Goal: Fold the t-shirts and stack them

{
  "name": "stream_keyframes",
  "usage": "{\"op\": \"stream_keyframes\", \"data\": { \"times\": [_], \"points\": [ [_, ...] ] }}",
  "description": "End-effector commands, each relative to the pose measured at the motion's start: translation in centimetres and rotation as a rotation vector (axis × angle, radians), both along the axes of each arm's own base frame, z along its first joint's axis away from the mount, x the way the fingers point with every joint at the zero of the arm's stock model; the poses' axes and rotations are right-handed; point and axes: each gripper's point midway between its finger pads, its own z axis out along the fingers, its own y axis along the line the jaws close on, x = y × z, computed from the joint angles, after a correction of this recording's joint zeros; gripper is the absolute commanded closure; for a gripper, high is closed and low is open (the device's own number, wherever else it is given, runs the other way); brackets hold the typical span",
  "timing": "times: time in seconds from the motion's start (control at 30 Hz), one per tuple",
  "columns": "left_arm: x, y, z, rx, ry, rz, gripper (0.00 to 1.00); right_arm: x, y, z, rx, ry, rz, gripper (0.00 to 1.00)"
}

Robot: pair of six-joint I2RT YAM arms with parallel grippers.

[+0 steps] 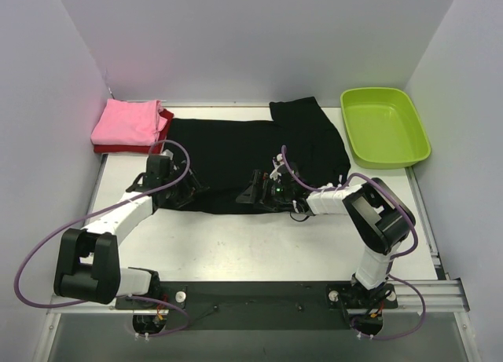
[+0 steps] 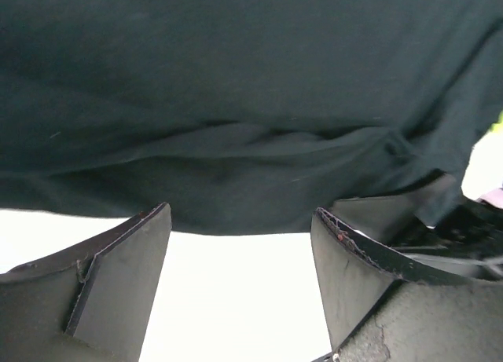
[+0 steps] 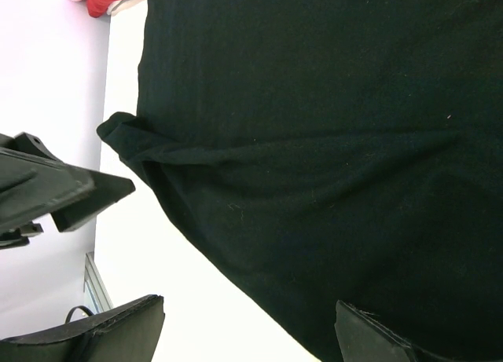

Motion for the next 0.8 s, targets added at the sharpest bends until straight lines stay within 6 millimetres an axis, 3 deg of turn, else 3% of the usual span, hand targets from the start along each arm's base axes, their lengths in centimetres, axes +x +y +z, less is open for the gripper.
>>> {"op": "stream_keyframes", "data": {
  "times": [0.0,0.37,0.77],
  "points": [
    [-0.3,1.9,-0.2,0.081,0.041,0.046,0.19,-0.8,-0.4,-1.1,-0.022,0.021,0.017,0.08],
    [1.0,2.2,-1.7,0.089,0.074,0.074,0.19,-0.9,-0.3,-1.2,-0.013,0.026,0.021,0.08],
    [5.4,2.7,-1.4,0.096,0.063,0.118,0.19,-0.9,-0.1,-1.5,-0.009,0.039,0.026,0.08]
  ]
}}
